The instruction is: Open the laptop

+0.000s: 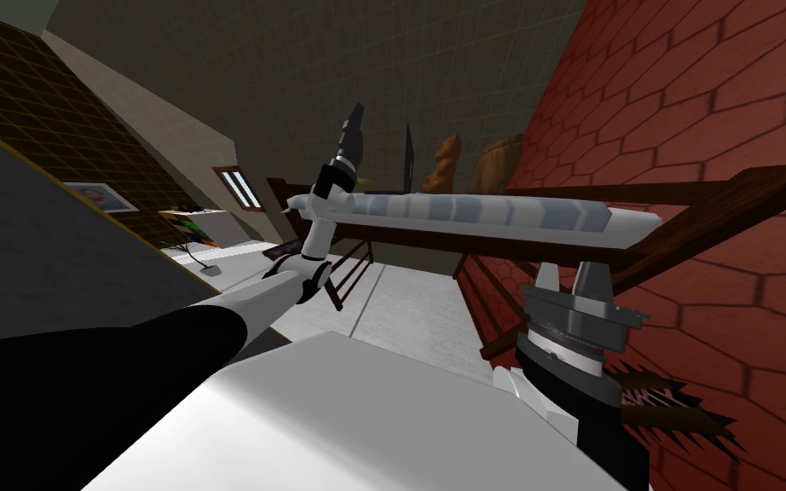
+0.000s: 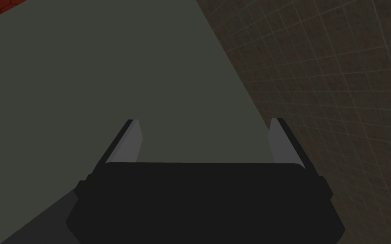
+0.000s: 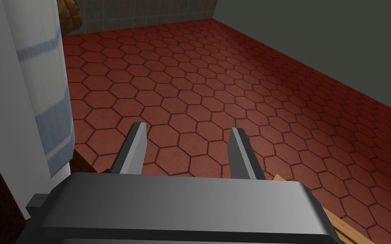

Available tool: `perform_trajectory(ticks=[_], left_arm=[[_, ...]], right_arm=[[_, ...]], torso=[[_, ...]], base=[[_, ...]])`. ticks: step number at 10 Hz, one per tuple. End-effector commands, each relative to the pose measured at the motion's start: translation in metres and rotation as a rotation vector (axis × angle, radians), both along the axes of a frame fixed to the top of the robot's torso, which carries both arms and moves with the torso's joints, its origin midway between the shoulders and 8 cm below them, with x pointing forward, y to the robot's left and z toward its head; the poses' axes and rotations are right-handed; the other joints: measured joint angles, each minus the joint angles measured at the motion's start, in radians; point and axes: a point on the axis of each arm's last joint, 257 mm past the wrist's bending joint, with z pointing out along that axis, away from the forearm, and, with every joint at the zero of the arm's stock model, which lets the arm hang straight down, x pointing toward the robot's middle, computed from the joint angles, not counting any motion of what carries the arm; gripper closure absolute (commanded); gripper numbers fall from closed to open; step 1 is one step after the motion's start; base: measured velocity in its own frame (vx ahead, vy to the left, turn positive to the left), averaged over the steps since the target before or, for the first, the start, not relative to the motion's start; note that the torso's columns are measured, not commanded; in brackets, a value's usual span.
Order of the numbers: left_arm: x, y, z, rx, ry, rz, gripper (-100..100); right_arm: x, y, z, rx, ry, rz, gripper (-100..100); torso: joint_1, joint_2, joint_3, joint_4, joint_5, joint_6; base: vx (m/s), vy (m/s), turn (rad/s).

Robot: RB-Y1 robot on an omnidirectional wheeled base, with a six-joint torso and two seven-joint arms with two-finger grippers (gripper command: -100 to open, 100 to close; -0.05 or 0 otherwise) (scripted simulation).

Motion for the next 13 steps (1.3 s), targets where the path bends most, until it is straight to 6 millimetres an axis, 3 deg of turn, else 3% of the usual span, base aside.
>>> perform_trajectory(ticks=[1,2,3,5,6,8,9,11,12,13], left_arm=[[0.012,0.007,0.02,0.002,0.025,0.043,-100],[0.01,0.006,0.028,-0.001,0.015,0.04,-100],[0.023,0.018,0.034,0.003,0.056,0.086,-100],[0.019,0.016,0.05,-0.005,0.041,0.081,-100],[0.03,0.028,0.056,-0.003,0.082,0.125,-100],[0.027,0.027,0.07,-0.011,0.073,0.122,-100],[0.037,0.04,0.076,-0.011,0.114,0.164,-100],[0.035,0.039,0.088,-0.021,0.109,0.16,-100],[0.041,0.051,0.095,-0.02,0.149,0.199,-100],[0.039,0.05,0.104,-0.028,0.146,0.196,-100]], right_arm=[[0.0,0.0,0.0,0.0,0.0,0.0,0],[0.0,0.0,0.0,0.0,0.0,0.0,0],[0.0,0.0,0.0,0.0,0.0,0.0,0],[0.0,0.0,0.0,0.0,0.0,0.0,0],[0.0,0.0,0.0,0.0,0.0,0.0,0],[0.0,0.0,0.0,0.0,0.0,0.0,0],[0.0,0.0,0.0,0.0,0.0,0.0,0],[0.0,0.0,0.0,0.0,0.0,0.0,0],[0.0,0.0,0.0,0.0,0.0,0.0,0],[0.0,0.0,0.0,0.0,0.0,0.0,0]], torso=[[-0.001,0.0,0.0,0.0,0.0,0.0],[-0.001,-0.001,0.0,0.0,0.0,0.0],[0.0,0.0,0.0,0.0,0.0,0.0],[-0.001,-0.001,0.0,0.0,0.0,0.0],[0.001,0.0,0.0,0.0,0.0,0.0],[0.0,-0.001,-0.001,0.0,0.0,0.0],[0.001,0.0,0.0,0.0,0.0,0.0],[-0.001,-0.001,0.0,0.0,0.0,0.0],[0.0,0.0,0.0,0.0,0.0,0.0],[-0.001,0.0,0.0,0.0,0.0,0.0]], base=[[0.028,-0.035,-0.013],[0.011,-0.019,-0.001],[0.028,-0.048,-0.031],[0.026,-0.03,-0.005],[0.036,-0.036,-0.034],[0.026,-0.025,-0.006],[0.035,-0.035,-0.034],[0.026,-0.038,-0.006],[0.034,-0.045,-0.039],[0.036,-0.045,-0.019]])
